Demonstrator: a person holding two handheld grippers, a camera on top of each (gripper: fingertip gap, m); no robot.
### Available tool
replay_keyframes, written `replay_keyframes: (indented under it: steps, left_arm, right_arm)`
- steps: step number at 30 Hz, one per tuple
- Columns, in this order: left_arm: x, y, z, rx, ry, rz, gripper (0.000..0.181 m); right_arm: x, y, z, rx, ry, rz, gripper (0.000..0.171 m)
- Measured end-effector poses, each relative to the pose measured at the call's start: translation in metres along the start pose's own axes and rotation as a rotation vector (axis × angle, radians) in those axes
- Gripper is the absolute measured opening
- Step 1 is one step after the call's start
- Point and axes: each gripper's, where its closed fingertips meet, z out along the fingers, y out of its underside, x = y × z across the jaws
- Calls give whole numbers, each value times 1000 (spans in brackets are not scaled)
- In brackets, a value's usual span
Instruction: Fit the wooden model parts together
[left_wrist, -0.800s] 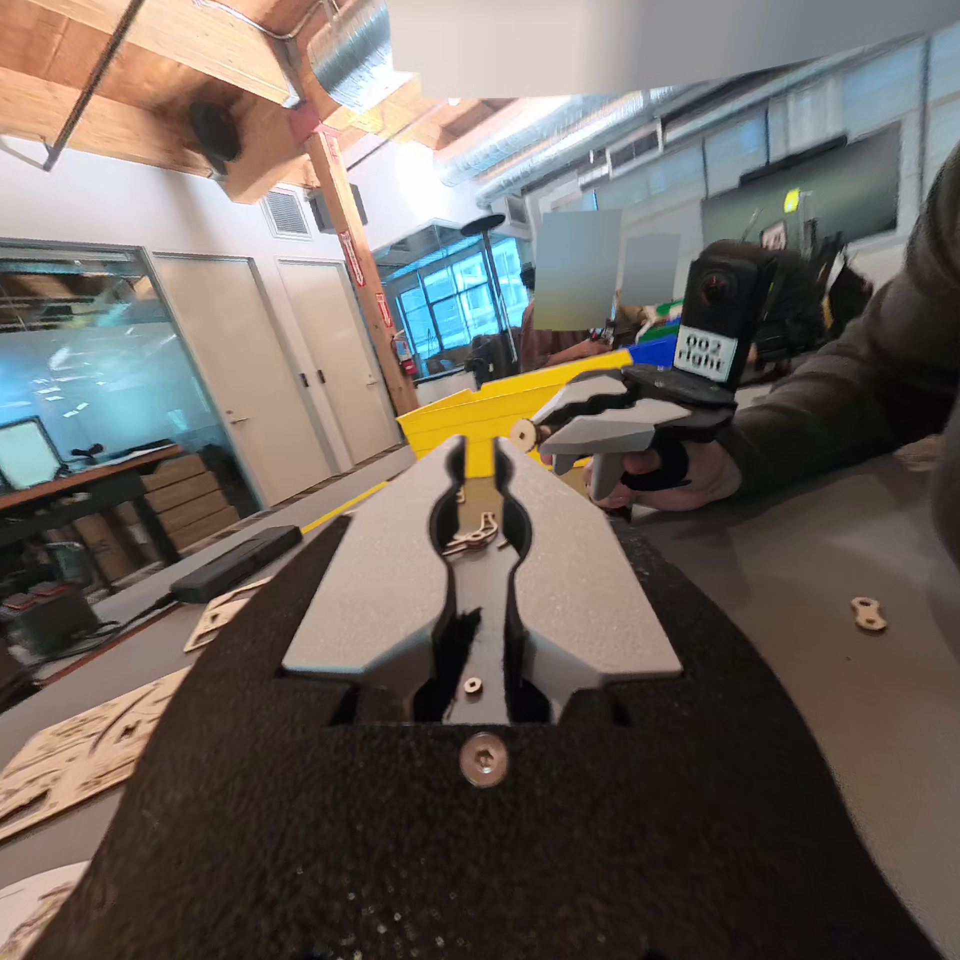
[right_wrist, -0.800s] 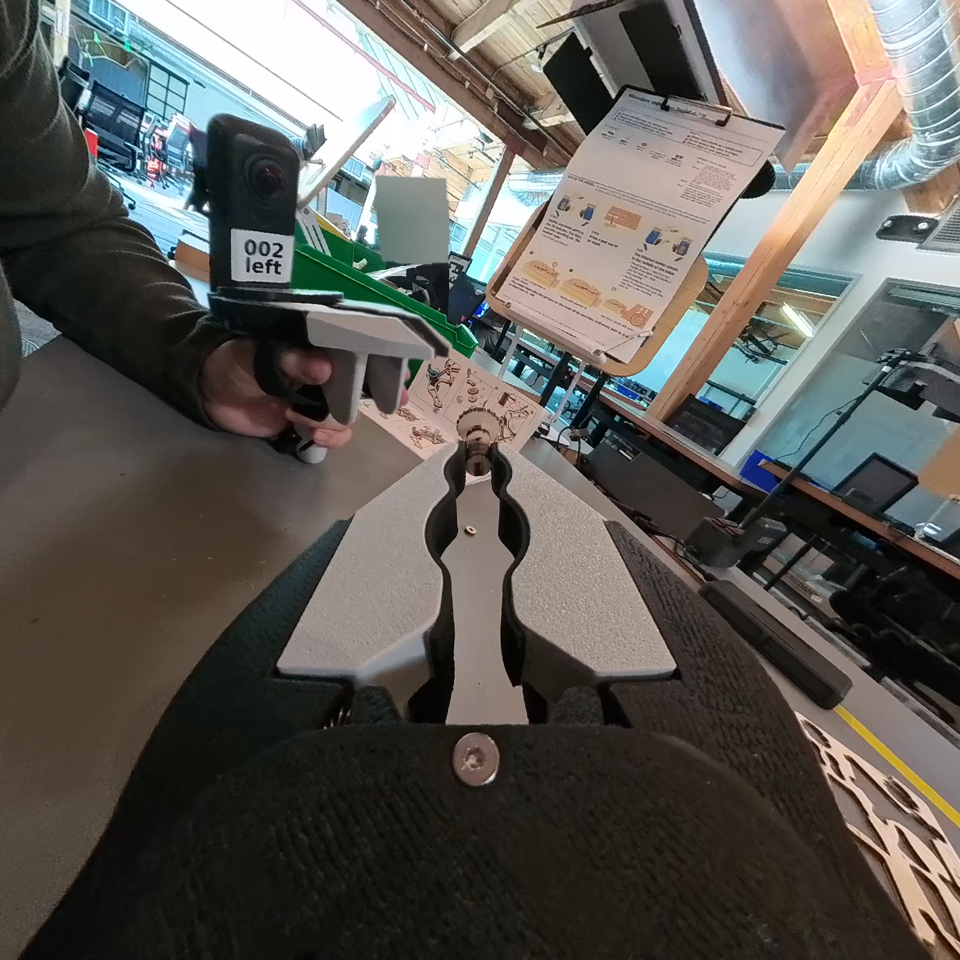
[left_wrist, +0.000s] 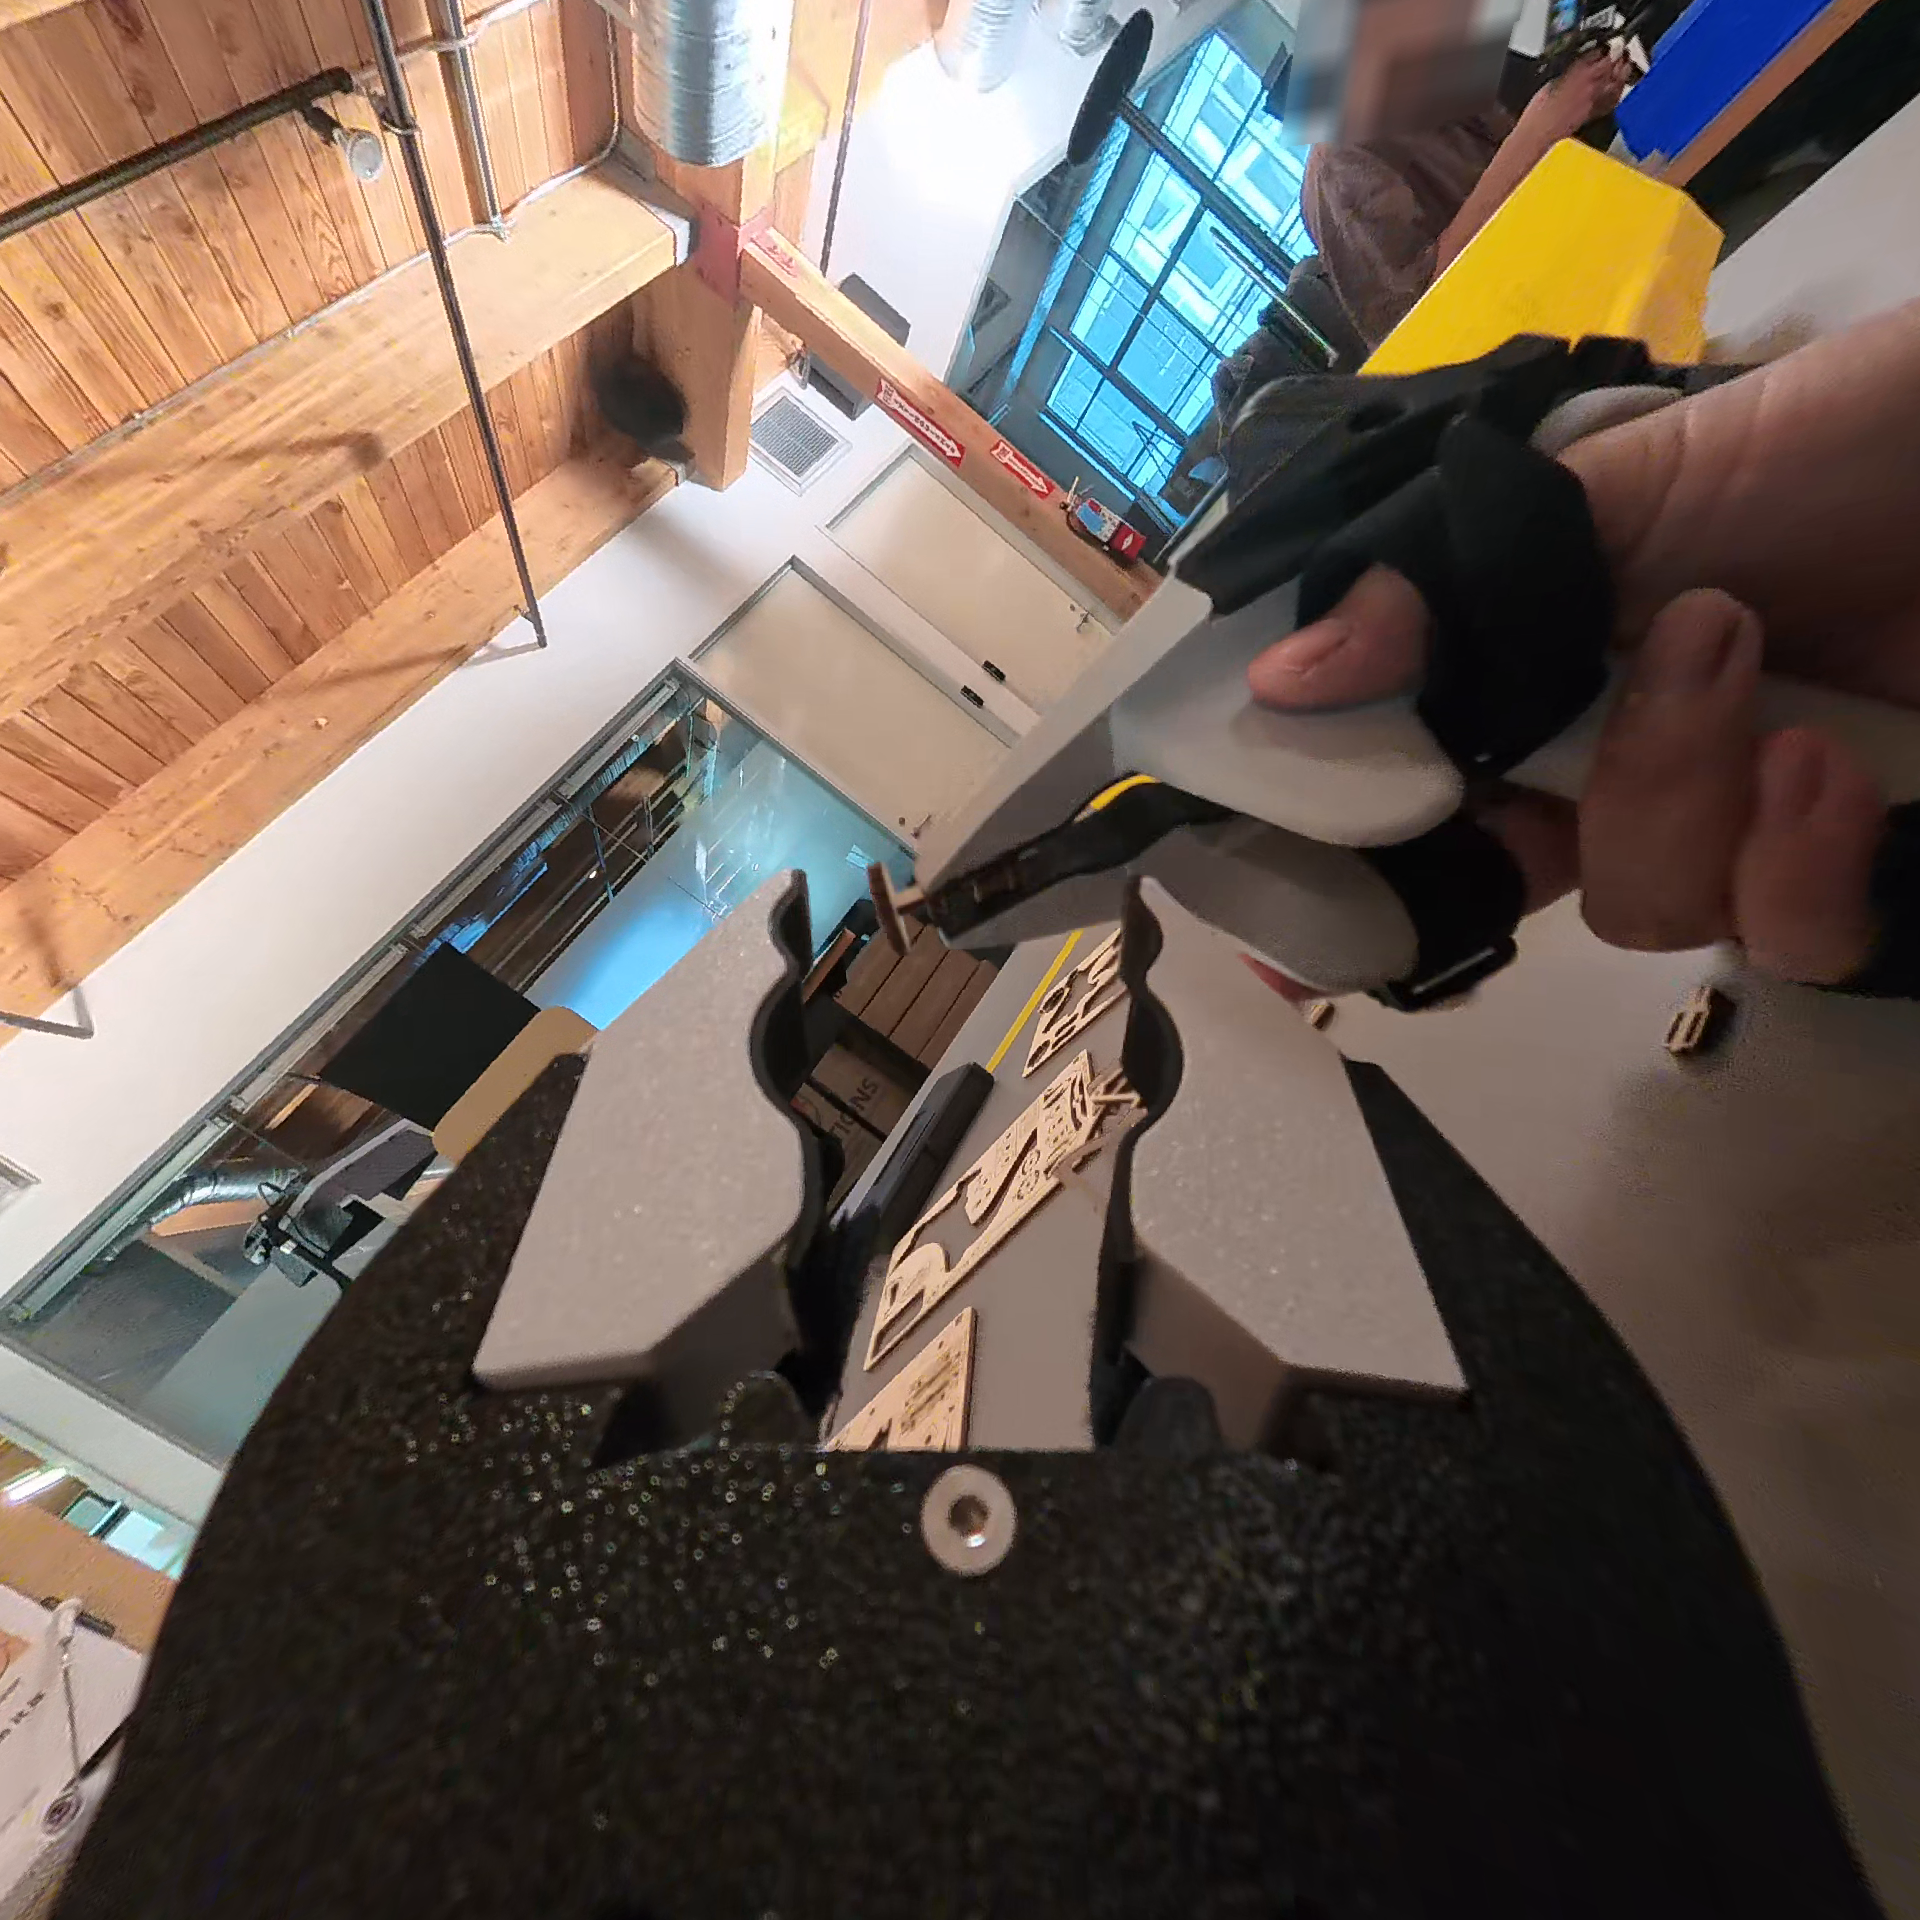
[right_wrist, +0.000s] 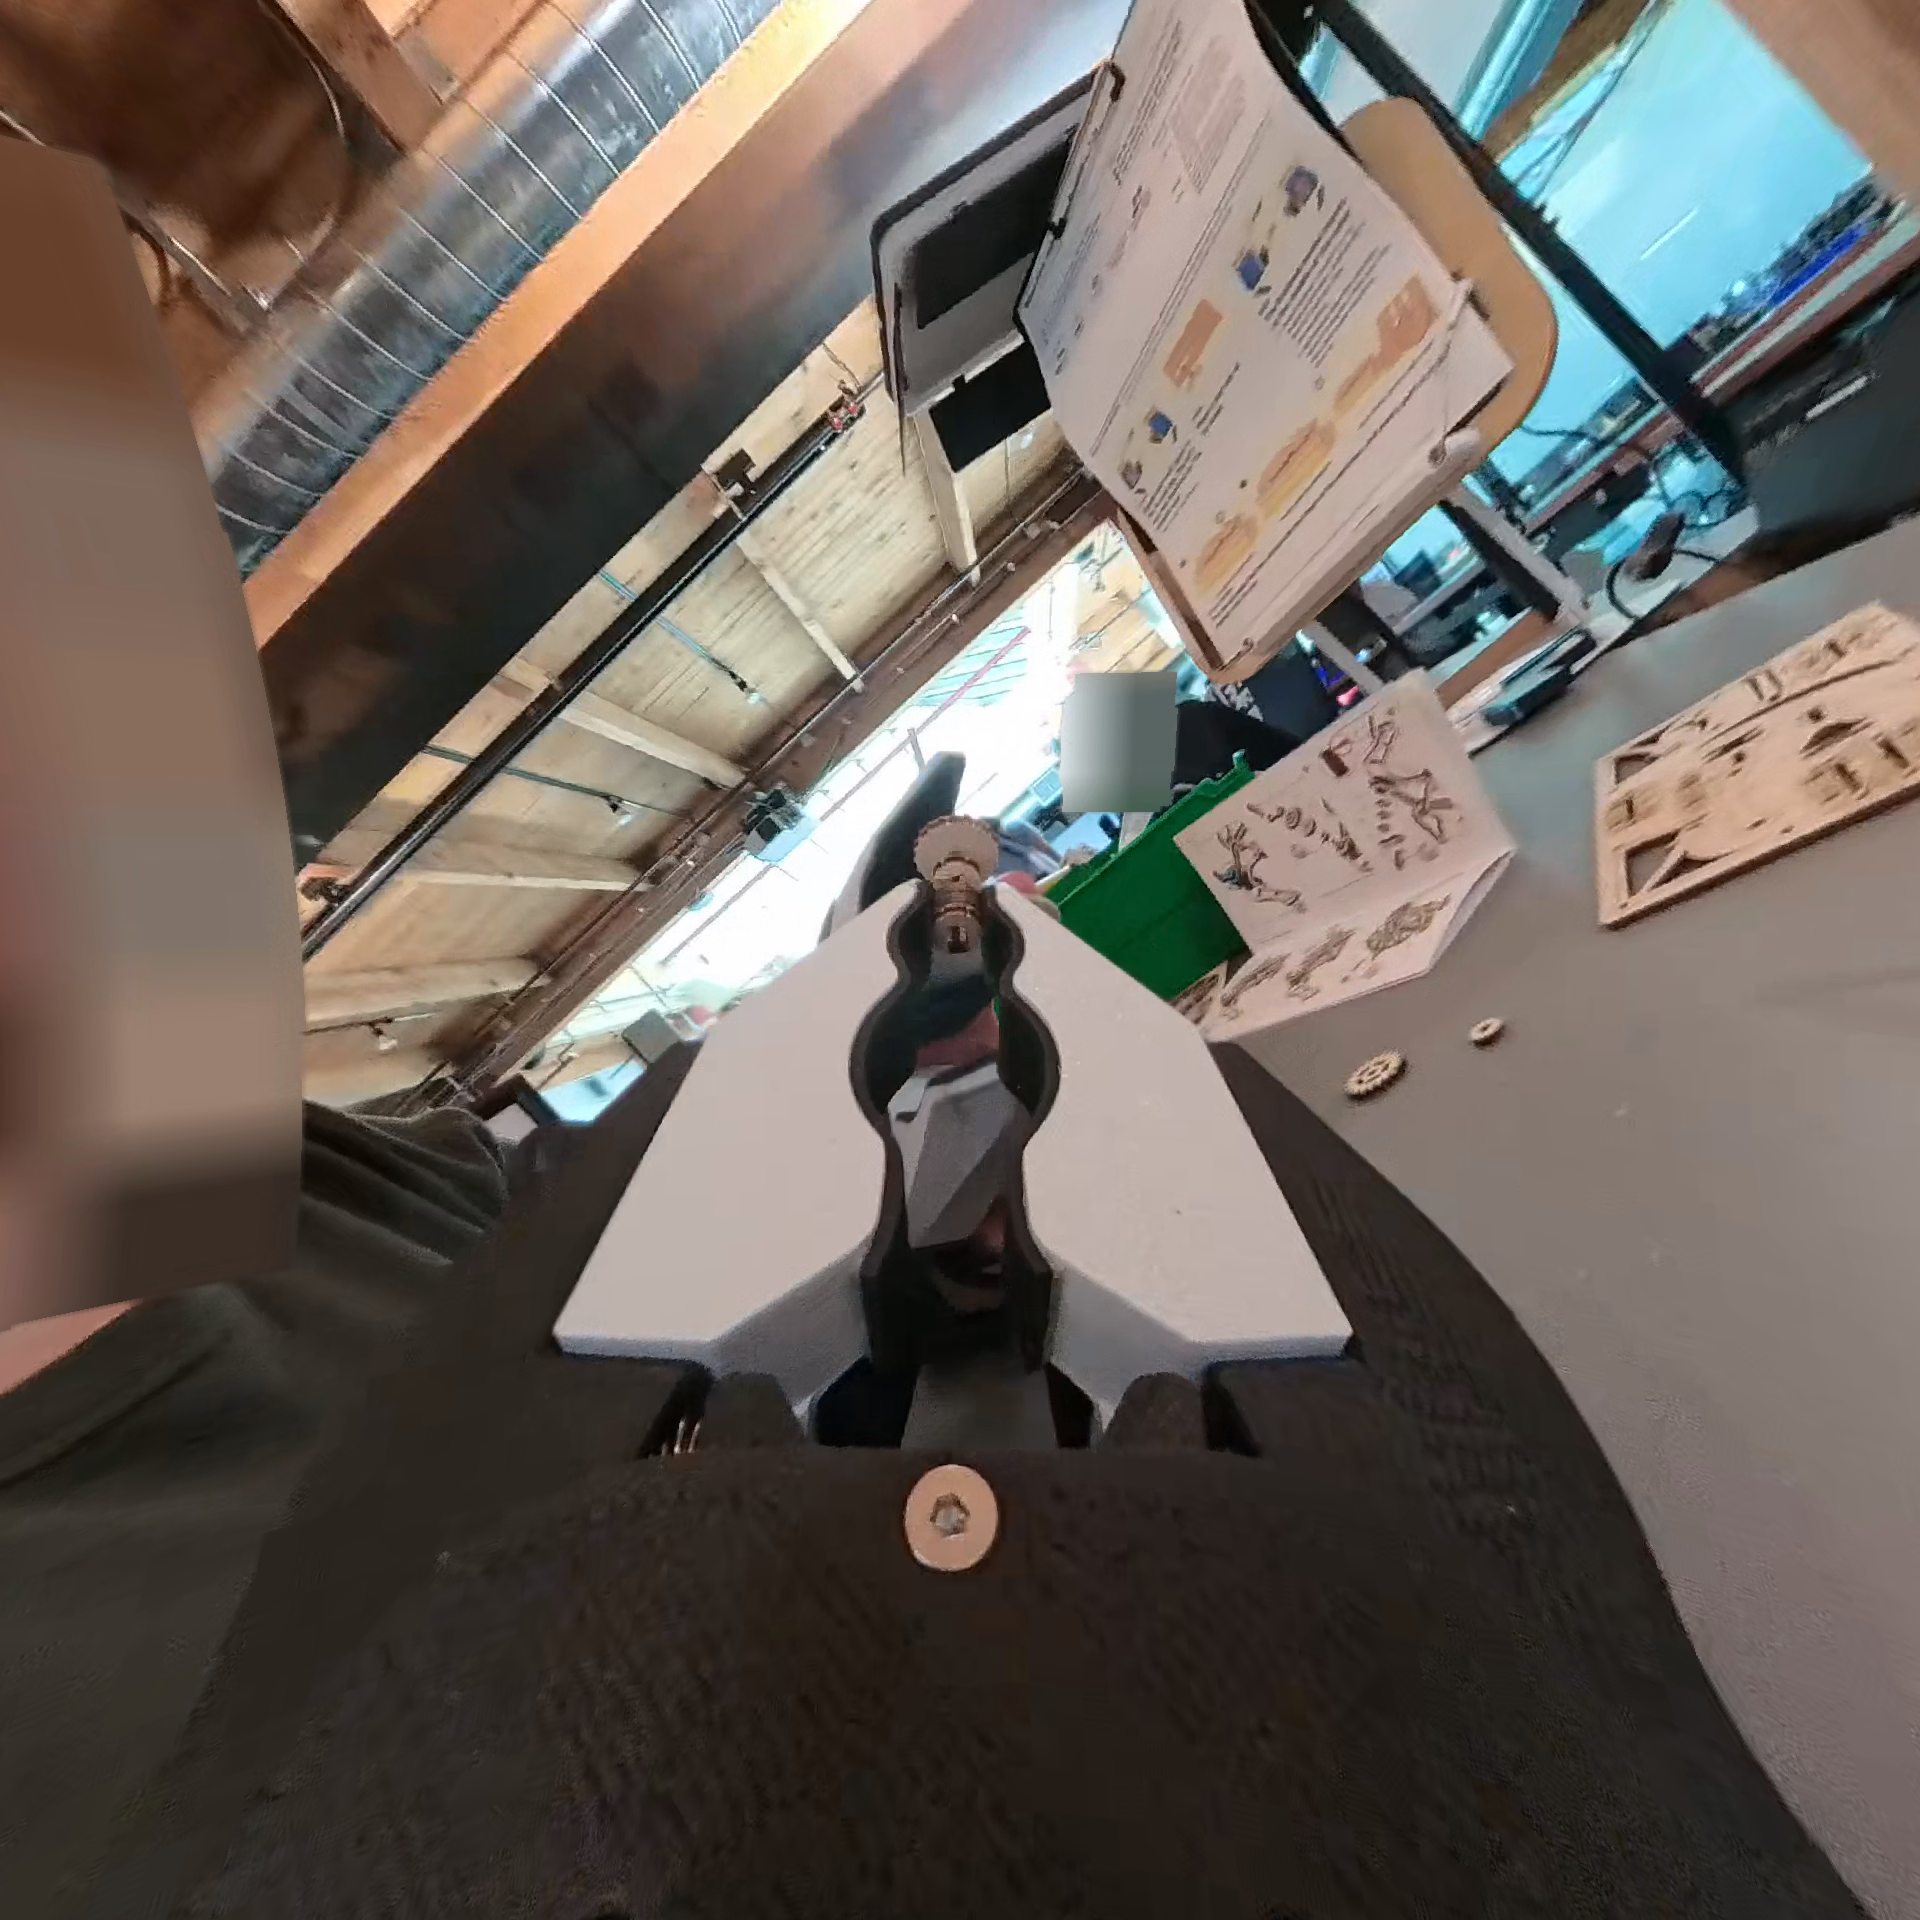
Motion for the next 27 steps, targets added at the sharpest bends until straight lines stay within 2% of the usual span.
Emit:
replay_keyframes:
  steps: [4,11,13,15,17,20,27]
  left_arm:
    - [3,-3,1,10,-6,36,45]
    - [2,0,1,4,-10,55,49]
    - [4,0,0,1,4,59,44]
    - [6,2,-1,-18,29,26,44]
    - [7,3,-3,-18,64,-34,33]
    - [7,5,-4,-27,94,-85,27]
    - [7,8,-8,-13,139,-151,21]
  right_arm:
    - [-2,-2,0,13,-10,26,6]
    - [-3,-4,-1,44,-57,131,6]
    - [-3,-4,-1,54,-76,176,6]
    - [-2,-2,-1,50,-77,200,6]
    - [-1,-1,-1,46,-75,209,7]
    - [0,0,-1,26,-61,184,8]
    - [2,5,0,-28,-24,109,14]
